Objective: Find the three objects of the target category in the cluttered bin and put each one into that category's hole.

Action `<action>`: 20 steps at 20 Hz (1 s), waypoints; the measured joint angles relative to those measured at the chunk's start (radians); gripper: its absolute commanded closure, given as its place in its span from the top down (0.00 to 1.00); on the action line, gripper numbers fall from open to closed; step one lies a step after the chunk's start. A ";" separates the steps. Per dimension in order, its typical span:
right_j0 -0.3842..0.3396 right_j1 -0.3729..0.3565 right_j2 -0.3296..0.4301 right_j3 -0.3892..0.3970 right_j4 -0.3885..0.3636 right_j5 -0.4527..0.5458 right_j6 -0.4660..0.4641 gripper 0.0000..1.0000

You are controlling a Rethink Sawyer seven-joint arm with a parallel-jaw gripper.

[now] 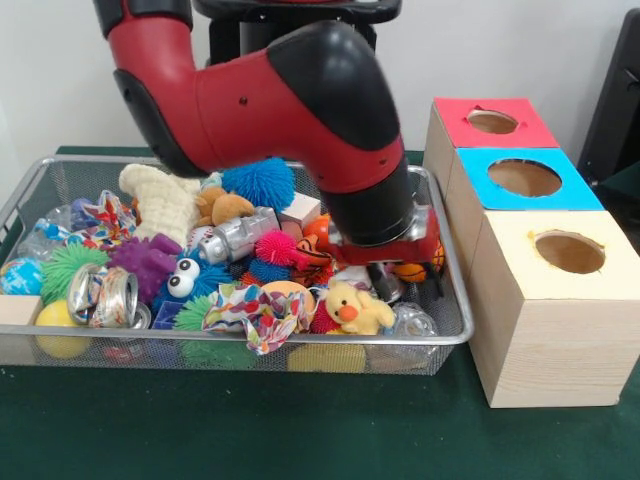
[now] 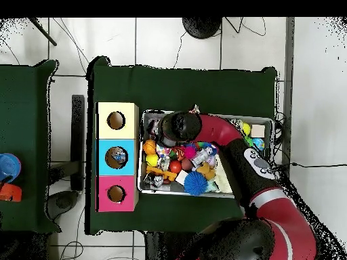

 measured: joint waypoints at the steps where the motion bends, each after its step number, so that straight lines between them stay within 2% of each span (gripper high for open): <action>1: 0.009 -0.013 -0.003 0.010 0.009 -0.018 0.002 1.00; 7: 0.100 -0.104 -0.061 0.048 0.064 -0.100 0.046 1.00; 13: 0.175 -0.154 -0.140 0.056 0.093 -0.135 0.097 1.00; 15: 0.219 -0.165 -0.201 0.050 0.092 -0.135 0.115 1.00; 20: 0.289 -0.178 -0.293 0.041 0.091 -0.135 0.119 1.00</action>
